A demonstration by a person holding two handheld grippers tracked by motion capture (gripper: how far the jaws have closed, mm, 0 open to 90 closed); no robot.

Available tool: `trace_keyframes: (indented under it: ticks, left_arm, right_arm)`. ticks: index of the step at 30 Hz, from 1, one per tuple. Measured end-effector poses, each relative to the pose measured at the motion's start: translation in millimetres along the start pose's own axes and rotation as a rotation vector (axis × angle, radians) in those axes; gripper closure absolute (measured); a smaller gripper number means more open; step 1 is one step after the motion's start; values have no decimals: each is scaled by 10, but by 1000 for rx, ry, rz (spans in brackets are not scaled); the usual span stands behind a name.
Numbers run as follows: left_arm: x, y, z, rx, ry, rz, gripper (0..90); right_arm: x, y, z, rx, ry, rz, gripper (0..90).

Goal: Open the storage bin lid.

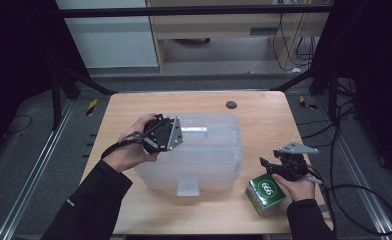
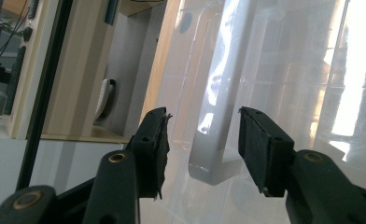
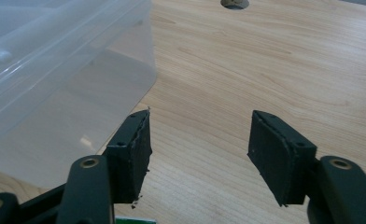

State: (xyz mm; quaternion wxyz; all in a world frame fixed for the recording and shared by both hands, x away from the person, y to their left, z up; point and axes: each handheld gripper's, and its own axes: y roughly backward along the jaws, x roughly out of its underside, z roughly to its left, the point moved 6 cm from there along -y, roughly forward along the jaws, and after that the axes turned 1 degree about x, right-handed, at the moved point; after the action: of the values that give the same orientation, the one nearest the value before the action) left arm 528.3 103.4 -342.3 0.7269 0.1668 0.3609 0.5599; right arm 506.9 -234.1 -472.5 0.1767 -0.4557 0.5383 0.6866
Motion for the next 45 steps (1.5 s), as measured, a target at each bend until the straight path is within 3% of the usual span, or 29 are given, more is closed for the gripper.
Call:
trace_keyframes:
  ticks: [17, 32, 37, 45]
  left_arm:
    - [-34, -69, -30, -34, -114, 97, 693]
    - [-65, -51, -29, -46, -143, 117, 734]
    - [-65, -52, -19, -41, -137, 114, 734]
    - [-67, -55, -2, -35, -125, 113, 733]
  right_arm:
    - [-8, 21, 61, -40, 13, 16, 533]
    - [-108, 116, 100, -58, 27, -19, 638]
    - [-145, 152, 129, -66, 33, -36, 645]
    - [-184, 205, 198, -91, 55, -28, 737]
